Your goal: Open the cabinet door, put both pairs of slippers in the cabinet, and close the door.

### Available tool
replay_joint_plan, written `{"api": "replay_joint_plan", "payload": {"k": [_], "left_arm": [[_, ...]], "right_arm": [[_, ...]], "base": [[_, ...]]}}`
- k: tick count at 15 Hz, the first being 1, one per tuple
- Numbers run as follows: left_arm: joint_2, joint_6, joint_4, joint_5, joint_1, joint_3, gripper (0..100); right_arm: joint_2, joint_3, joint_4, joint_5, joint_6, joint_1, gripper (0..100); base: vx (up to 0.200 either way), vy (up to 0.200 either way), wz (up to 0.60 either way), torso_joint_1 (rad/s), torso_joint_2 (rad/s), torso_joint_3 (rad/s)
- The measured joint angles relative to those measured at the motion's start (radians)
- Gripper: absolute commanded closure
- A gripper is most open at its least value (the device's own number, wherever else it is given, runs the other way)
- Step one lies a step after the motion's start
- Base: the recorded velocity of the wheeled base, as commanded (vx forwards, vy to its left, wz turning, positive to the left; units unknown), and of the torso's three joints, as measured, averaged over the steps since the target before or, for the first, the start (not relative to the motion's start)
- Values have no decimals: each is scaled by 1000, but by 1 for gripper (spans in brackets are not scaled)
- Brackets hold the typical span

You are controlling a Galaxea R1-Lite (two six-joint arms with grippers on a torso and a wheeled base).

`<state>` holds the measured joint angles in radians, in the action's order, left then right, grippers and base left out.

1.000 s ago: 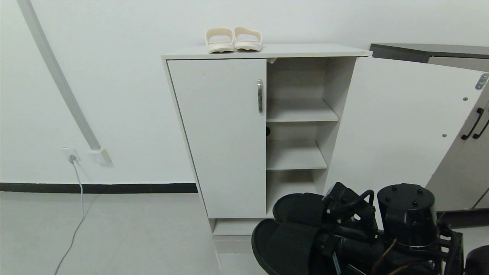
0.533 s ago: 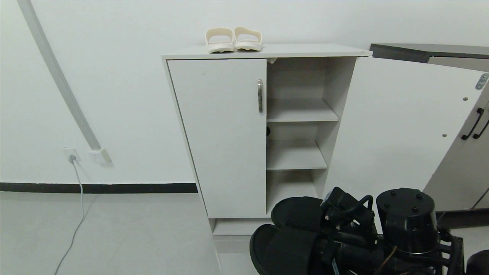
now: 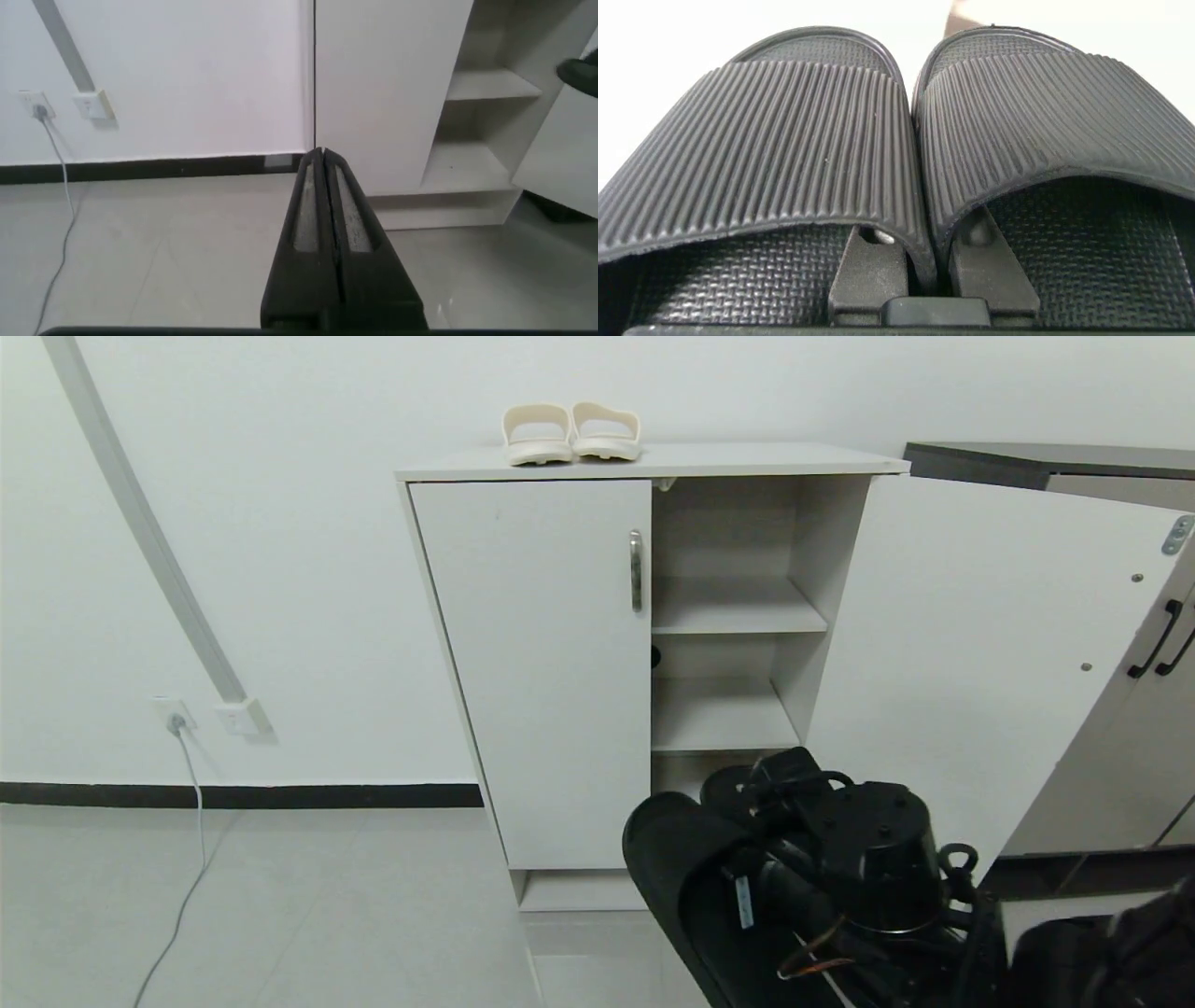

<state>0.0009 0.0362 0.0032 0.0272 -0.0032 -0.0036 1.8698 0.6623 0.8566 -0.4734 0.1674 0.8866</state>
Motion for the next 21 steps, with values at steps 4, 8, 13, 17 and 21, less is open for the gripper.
{"api": "replay_joint_plan", "payload": {"k": [4,8,13,17,21], "left_arm": [[-1,-37,0,0,0,3,100],[-1,-37,0,0,0,3,100],[-1,-37,0,0,0,2,100],[-1,-37,-1,0,0,2,100],[-1,-37,0,1,-1,4,100]], "right_arm": [[178,209,0,-272,92,-7,100],[260,271,-1,-312,102,-30,100],[287,276,-1,-313,103,-37,100],[312,287,1,-315,103,-47,100],[354,319,2,-301,106,-60,100]], "base": [[0,0,0,0,0,0],[0,-50,0,1,1,1],[0,-200,0,3,5,3],[0,0,0,0,0,0],[0,0,0,0,0,0]]}}
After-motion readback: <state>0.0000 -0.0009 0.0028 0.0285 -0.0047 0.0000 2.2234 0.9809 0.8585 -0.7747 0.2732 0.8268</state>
